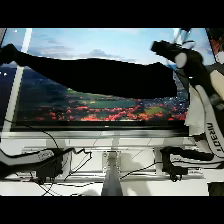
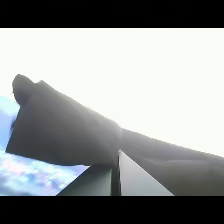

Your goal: Fold the clothes and pants, and hang the long-sleeved shirts on hangers.

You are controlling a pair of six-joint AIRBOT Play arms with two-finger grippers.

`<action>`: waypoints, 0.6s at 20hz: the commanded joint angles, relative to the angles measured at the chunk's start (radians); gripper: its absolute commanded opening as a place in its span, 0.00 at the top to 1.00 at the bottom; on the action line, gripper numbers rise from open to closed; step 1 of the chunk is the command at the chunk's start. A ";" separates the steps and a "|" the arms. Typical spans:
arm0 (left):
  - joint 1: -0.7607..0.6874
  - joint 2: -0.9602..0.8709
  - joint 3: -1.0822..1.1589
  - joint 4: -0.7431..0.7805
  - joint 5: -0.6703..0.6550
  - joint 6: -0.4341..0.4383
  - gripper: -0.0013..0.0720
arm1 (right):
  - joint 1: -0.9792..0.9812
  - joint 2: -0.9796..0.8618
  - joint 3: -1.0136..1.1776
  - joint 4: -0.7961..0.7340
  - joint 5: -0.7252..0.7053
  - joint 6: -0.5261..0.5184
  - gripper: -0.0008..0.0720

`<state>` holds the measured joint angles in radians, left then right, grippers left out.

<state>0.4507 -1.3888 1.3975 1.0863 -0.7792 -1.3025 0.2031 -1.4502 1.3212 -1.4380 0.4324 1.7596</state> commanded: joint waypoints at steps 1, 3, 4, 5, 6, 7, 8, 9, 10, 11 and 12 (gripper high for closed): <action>-0.004 0.180 0.003 0.080 -0.152 0.010 0.97 | 0.200 -0.135 0.146 0.082 0.006 -0.007 0.97; -0.008 0.260 0.003 0.080 -0.248 0.010 0.97 | 0.320 -0.235 0.252 0.128 0.026 -0.007 0.97; -0.008 0.293 0.003 0.080 -0.289 0.010 0.97 | 0.381 -0.286 0.312 0.145 0.040 -0.007 0.97; -0.008 0.323 0.003 0.081 -0.322 0.010 0.97 | 0.436 -0.332 0.367 0.158 0.054 -0.007 0.97; -0.008 0.347 0.003 0.079 -0.346 0.010 0.97 | 0.489 -0.376 0.419 0.163 0.060 -0.007 0.97; -0.008 0.367 0.003 0.069 -0.370 0.010 0.97 | 0.544 -0.423 0.476 0.171 0.066 -0.005 0.97; -0.008 0.381 0.002 0.046 -0.389 0.009 0.97 | 0.595 -0.469 0.529 0.178 0.073 0.009 0.97; -0.008 0.388 0.002 0.005 -0.405 0.009 0.97 | 0.639 -0.508 0.570 0.187 0.077 0.018 0.97; -0.008 0.389 0.002 -0.053 -0.416 0.009 0.97 | 0.682 -0.546 0.607 0.190 0.080 0.040 0.97; -0.008 0.386 0.002 -0.108 -0.415 0.010 0.97 | 0.720 -0.579 0.637 0.196 0.080 0.052 0.97; -0.008 0.384 0.002 -0.144 -0.414 0.010 0.97 | 0.756 -0.610 0.664 0.211 0.079 0.067 0.97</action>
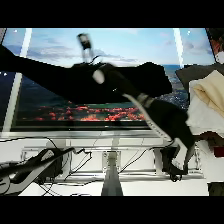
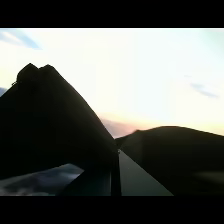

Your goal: Fold the clothes and pants, and hang the long-sleeved shirts on hangers.

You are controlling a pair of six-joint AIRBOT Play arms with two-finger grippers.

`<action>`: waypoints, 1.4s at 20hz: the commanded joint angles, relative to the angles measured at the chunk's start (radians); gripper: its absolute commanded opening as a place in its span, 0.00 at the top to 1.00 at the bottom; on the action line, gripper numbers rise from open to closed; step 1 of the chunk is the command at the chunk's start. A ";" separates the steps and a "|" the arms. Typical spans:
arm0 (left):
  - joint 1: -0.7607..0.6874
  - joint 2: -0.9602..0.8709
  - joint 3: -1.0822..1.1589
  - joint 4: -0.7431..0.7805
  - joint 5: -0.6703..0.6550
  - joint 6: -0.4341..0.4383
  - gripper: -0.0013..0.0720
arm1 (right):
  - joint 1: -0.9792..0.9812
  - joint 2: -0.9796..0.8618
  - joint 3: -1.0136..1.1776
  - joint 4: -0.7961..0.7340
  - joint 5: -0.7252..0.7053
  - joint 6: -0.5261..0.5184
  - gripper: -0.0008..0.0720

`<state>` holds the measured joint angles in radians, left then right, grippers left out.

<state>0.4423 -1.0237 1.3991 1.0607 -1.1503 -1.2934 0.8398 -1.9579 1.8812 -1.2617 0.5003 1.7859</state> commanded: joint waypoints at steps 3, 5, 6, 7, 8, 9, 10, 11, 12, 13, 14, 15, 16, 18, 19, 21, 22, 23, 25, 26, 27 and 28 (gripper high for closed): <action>0.000 0.014 0.000 -0.140 -0.034 0.000 0.97 | 0.185 -0.154 0.136 0.048 0.011 0.075 0.97; 0.000 0.010 0.000 -0.147 -0.034 0.000 0.97 | 0.187 -0.158 0.136 0.047 0.022 0.082 0.97; 0.000 0.005 0.000 -0.150 -0.032 0.000 0.97 | 0.172 -0.154 0.136 0.045 0.036 0.080 0.97; 0.000 -0.004 0.000 -0.151 -0.032 0.000 0.97 | 0.151 -0.145 0.136 0.034 0.063 0.080 0.97; -0.006 -0.018 0.000 -0.150 -0.032 0.000 0.97 | 0.121 -0.131 0.136 0.005 0.108 0.079 0.97; -0.016 -0.035 0.000 -0.150 -0.032 0.000 0.97 | 0.083 -0.111 0.136 -0.034 0.167 0.079 0.97; -0.039 -0.057 -0.001 -0.150 -0.032 0.001 0.97 | 0.042 -0.089 0.136 -0.071 0.229 0.078 0.97; -0.074 -0.087 -0.001 -0.150 -0.032 0.001 0.97 | -0.009 -0.061 0.136 -0.106 0.298 0.078 0.97; -0.124 -0.124 -0.001 -0.150 -0.029 0.001 0.97 | -0.061 -0.033 0.136 -0.132 0.357 0.078 0.97; -0.182 -0.163 -0.001 -0.151 -0.023 0.000 0.97 | -0.122 -0.004 0.136 -0.146 0.414 0.077 0.97; -0.257 -0.209 -0.001 -0.154 -0.016 0.000 0.97 | -0.180 0.021 0.136 -0.150 0.462 0.077 0.97; -0.345 -0.258 -0.001 -0.170 -0.010 0.000 0.97 | -0.242 0.046 0.136 -0.150 0.508 0.077 0.97; -0.434 -0.304 -0.001 -0.198 0.001 0.000 0.97 | -0.295 0.066 0.135 -0.150 0.546 0.077 0.97; -0.616 -0.393 -0.001 -0.232 0.074 0.000 0.97 | -0.396 0.097 0.135 -0.150 0.612 0.064 0.97; -0.689 -0.429 -0.001 -0.227 0.121 0.000 0.97 | -0.442 0.109 0.135 -0.150 0.647 0.050 0.97; -0.778 -0.483 -0.001 -0.220 0.163 0.000 0.55 | -0.516 0.126 0.135 -0.150 0.717 0.011 0.97; -0.784 -0.491 -0.001 -0.218 0.158 0.000 0.20 | -0.542 0.132 0.135 -0.150 0.748 -0.034 0.97; -0.771 -0.485 -0.001 -0.190 0.145 0.000 0.12 | -0.568 0.137 0.135 -0.151 0.778 -0.099 0.97; -0.692 -0.445 -0.001 -0.069 0.087 -0.020 0.12 | -0.612 0.142 0.135 -0.153 0.826 -0.193 0.97; -0.635 -0.418 -0.001 0.012 0.050 -0.048 0.12 | -0.631 0.142 0.135 -0.153 0.845 -0.213 0.97; -0.566 -0.388 -0.002 0.101 0.015 -0.066 0.12 | -0.650 0.142 0.135 -0.152 0.854 -0.219 0.97; -0.499 -0.362 -0.008 0.175 -0.013 -0.068 0.12 | -0.665 0.142 0.135 -0.150 0.860 -0.219 0.97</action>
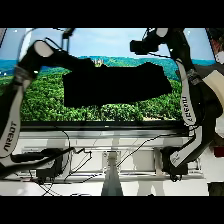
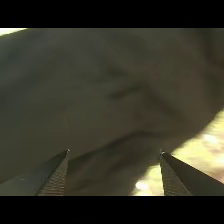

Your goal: Fold the clothes and pants, and hang the long-sleeved shirts on hangers.

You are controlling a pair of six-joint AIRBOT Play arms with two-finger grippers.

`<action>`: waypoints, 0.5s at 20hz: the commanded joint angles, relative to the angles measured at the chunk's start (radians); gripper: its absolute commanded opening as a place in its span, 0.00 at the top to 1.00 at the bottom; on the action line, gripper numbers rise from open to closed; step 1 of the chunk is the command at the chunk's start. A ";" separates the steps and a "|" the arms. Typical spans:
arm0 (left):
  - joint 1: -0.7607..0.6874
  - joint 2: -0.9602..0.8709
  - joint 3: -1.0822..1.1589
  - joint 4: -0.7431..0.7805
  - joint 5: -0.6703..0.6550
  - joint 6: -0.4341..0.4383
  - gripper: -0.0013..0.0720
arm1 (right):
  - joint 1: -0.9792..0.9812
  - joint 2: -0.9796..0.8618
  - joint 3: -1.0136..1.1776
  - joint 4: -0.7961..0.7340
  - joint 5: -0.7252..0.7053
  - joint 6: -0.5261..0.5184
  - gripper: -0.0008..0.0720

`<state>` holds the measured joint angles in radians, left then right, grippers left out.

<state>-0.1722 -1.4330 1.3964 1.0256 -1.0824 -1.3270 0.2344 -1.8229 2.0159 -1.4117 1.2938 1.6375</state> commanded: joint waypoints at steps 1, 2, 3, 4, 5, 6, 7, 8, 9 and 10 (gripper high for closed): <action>0.190 0.069 -0.031 0.252 -0.106 -0.034 0.12 | -0.068 0.006 0.000 0.006 0.072 -0.079 0.97; 0.258 0.085 -0.076 0.247 -0.117 -0.034 0.12 | -0.069 0.006 0.000 0.014 0.075 -0.088 0.97; 0.320 0.095 -0.138 0.228 -0.115 -0.033 0.12 | -0.068 0.006 0.000 0.028 0.074 -0.088 0.97; 0.369 0.095 -0.204 0.190 -0.102 -0.026 0.12 | -0.059 0.005 -0.005 0.053 0.069 -0.089 0.97; 0.412 0.093 -0.283 0.123 -0.072 0.005 0.12 | -0.050 0.003 -0.016 0.077 0.062 -0.096 0.97; 0.445 0.093 -0.360 0.050 -0.031 0.036 0.12 | -0.036 0.002 -0.030 0.099 0.053 -0.122 0.97; 0.472 0.093 -0.437 -0.034 0.023 0.077 0.12 | -0.021 0.002 -0.046 0.108 0.045 -0.142 0.97; 0.489 0.093 -0.497 -0.104 0.074 0.119 0.12 | -0.003 0.002 -0.061 0.108 0.037 -0.151 0.97; 0.498 0.092 -0.549 -0.164 0.131 0.145 0.12 | 0.014 0.002 -0.076 0.108 0.027 -0.164 0.97; 0.499 0.086 -0.582 -0.199 0.178 0.161 0.12 | 0.031 0.002 -0.091 0.107 0.011 -0.167 0.97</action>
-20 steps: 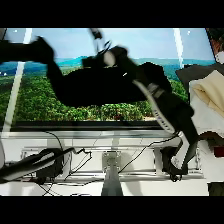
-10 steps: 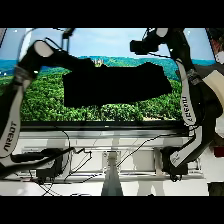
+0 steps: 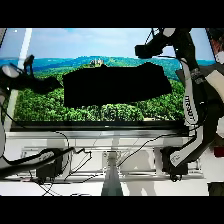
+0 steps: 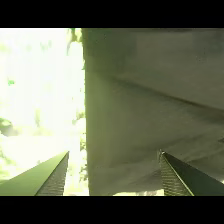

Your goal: Fold the clothes and pants, and hang the long-sleeved shirts on hangers.

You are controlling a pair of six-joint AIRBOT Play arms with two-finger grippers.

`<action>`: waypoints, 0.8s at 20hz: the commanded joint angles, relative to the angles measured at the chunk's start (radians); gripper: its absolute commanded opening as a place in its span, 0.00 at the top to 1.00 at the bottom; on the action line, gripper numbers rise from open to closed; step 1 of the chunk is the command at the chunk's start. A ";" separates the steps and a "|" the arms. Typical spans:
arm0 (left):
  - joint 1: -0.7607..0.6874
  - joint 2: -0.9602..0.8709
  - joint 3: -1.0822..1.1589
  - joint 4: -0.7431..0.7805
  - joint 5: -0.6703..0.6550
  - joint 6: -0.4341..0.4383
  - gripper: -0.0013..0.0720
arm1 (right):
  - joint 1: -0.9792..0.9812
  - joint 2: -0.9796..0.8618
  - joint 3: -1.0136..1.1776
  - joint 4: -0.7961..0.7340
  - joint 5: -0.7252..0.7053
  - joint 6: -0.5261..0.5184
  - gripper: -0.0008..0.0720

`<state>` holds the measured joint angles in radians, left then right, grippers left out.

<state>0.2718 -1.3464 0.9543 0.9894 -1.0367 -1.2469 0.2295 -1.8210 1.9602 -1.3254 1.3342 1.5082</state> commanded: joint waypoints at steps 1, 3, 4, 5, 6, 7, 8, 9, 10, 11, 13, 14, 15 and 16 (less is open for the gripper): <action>0.045 -0.016 -0.158 -0.172 0.166 0.084 0.12 | 0.052 0.000 -0.052 0.020 -0.050 -0.037 0.97; 0.008 -0.065 -0.160 -0.174 0.175 0.087 0.12 | 0.083 -0.008 -0.079 0.021 -0.104 -0.035 0.97; -0.012 -0.088 -0.161 -0.181 0.182 0.105 0.12 | 0.096 -0.016 -0.084 0.021 -0.127 -0.032 0.97; -0.034 -0.110 -0.160 -0.199 0.195 0.111 0.12 | 0.111 -0.029 -0.084 0.022 -0.146 -0.021 0.97; -0.049 -0.127 -0.160 -0.227 0.213 0.111 0.12 | 0.126 -0.038 -0.084 0.023 -0.171 -0.008 0.97; -0.062 -0.139 -0.160 -0.261 0.238 0.111 0.13 | 0.143 -0.048 -0.084 0.023 -0.207 0.004 0.97; -0.068 -0.145 -0.158 -0.291 0.262 0.111 0.35 | 0.161 -0.056 -0.085 0.023 -0.256 0.018 0.97; -0.071 -0.145 -0.153 -0.326 0.270 0.111 0.72 | 0.178 -0.066 -0.084 0.023 -0.314 0.033 0.97; -0.071 -0.143 -0.139 -0.332 0.261 0.114 0.97 | 0.198 -0.079 -0.085 0.020 -0.385 0.055 0.93; -0.067 -0.139 -0.113 -0.322 0.229 0.151 0.97 | 0.212 -0.088 -0.085 0.020 -0.428 0.071 0.86; -0.047 -0.116 -0.014 -0.246 0.093 0.215 0.97 | 0.243 -0.121 -0.087 0.022 -0.467 0.109 0.78; -0.029 -0.093 0.052 -0.211 0.010 0.215 0.97 | 0.259 -0.142 -0.087 0.037 -0.451 0.127 0.78; -0.008 -0.068 0.116 -0.216 -0.075 0.215 0.97 | 0.277 -0.164 -0.087 0.093 -0.424 0.135 0.79; 0.014 -0.037 0.188 -0.224 -0.164 0.215 0.97 | 0.298 -0.186 -0.086 0.178 -0.406 0.135 0.79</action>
<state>0.2470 -1.4334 0.9974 0.7475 -0.9852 -1.0618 0.4782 -1.9568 1.8744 -1.2690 0.9398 1.6047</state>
